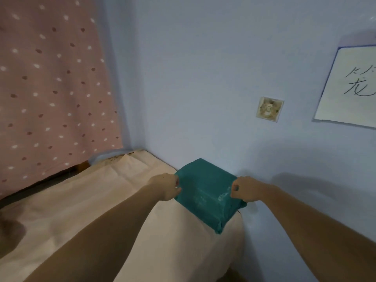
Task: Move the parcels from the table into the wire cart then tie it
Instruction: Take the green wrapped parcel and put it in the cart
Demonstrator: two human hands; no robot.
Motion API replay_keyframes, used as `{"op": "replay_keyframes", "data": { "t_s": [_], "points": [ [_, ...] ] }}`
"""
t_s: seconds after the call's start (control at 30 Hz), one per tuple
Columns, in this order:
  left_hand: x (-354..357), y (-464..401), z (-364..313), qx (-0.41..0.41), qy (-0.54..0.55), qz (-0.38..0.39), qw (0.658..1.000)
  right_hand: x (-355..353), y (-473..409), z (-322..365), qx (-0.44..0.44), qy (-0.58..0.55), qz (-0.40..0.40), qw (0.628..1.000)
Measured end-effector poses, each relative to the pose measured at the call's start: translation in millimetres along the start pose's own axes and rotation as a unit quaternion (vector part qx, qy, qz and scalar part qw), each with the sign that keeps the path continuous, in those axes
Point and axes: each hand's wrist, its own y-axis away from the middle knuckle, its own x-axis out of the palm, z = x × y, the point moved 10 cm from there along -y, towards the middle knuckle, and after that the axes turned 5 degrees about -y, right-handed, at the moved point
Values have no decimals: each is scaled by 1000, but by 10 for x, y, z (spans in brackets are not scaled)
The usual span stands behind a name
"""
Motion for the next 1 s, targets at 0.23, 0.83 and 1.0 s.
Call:
{"op": "replay_keyframes", "data": {
  "t_s": [0.23, 0.83, 1.0],
  "points": [
    [308, -1089, 119, 41, 1, 28, 999, 158, -822, -340, 57, -1, 13, 998],
    [1802, -2898, 471, -167, 329, 92, 925, 1532, -1706, -1592, 384, -453, 119, 796],
    [2055, -2896, 407, -213, 478, 96, 846, 1776, -1850, -1618, 364, -577, 72, 728]
  ]
}}
